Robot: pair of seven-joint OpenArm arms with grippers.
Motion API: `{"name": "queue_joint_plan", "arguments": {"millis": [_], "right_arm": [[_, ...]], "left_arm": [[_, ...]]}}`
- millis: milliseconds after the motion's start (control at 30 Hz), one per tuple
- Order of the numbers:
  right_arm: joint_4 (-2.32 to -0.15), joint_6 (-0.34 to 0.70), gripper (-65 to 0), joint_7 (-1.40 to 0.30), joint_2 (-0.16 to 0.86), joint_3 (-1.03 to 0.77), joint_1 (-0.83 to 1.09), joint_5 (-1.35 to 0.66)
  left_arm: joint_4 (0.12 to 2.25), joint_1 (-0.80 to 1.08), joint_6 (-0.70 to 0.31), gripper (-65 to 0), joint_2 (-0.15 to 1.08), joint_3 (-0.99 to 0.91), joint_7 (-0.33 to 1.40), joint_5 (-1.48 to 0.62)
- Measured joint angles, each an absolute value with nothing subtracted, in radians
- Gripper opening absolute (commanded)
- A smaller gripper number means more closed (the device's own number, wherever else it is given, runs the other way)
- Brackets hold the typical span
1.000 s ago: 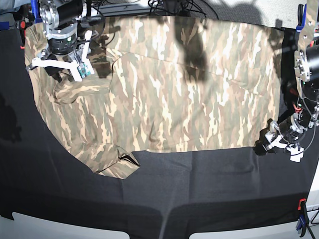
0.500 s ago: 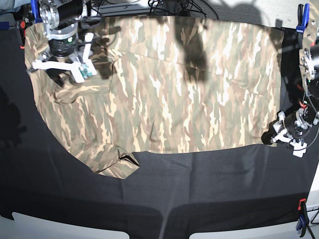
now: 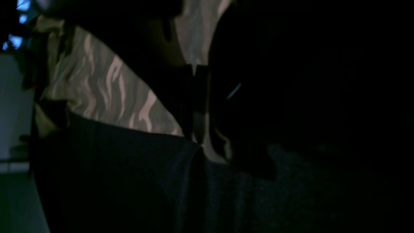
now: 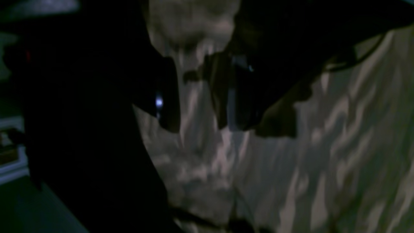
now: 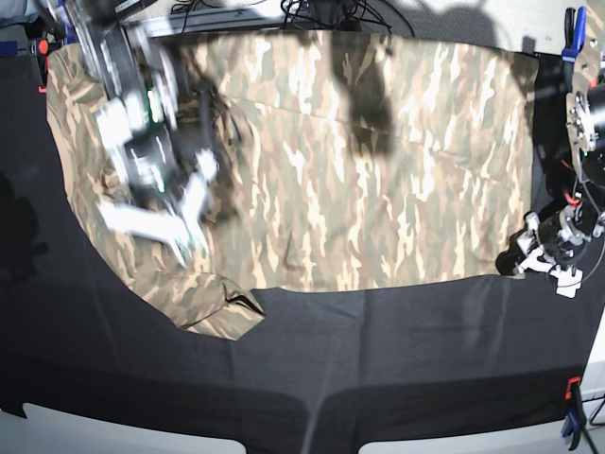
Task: Layout the t-shirt on the table in an organized manner, then fold the t-shirt properly
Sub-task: 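Reach the right gripper to the shirt's bunched hem corner and grasp it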
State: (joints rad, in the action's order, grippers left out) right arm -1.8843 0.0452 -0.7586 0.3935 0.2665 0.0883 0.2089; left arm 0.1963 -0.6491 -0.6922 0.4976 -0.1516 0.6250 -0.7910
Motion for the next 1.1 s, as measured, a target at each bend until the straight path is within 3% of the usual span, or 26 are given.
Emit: {"name": "queue_joint_plan", "arguments": {"millis": [167, 400, 600, 933, 1100], "right_arm": [[-1.660, 0.256, -42.1, -0.751, 0.297, 0.268, -0.117, 0.226], [-1.347, 0.300, -42.1, -0.737, 0.233, 0.266, -0.373, 0.211], [-1.144, 0.446, -42.1, -0.733, 0.226, 0.324, -0.509, 0.175], [-1.119, 0.472, -42.1, -0.742, 0.250, 0.730, -0.607, 0.210], [-1.119, 0.447, -42.1, -0.780, 0.268, 0.798, -0.620, 0.258]], "left_arm": [[0.196, -0.649, -0.692, -65.0, 0.497, -0.152, 0.625, -0.792], [0.196, -0.649, -0.693, -65.0, 0.498, -0.152, 0.625, -0.793], [0.196, -0.649, -0.693, -65.0, 0.498, -0.152, 0.625, -0.795], [0.196, -0.649, -0.693, -65.0, 0.498, -0.152, 0.625, -0.797], [0.196, -0.649, -0.693, -65.0, 0.498, -0.152, 0.626, -0.797]]}}
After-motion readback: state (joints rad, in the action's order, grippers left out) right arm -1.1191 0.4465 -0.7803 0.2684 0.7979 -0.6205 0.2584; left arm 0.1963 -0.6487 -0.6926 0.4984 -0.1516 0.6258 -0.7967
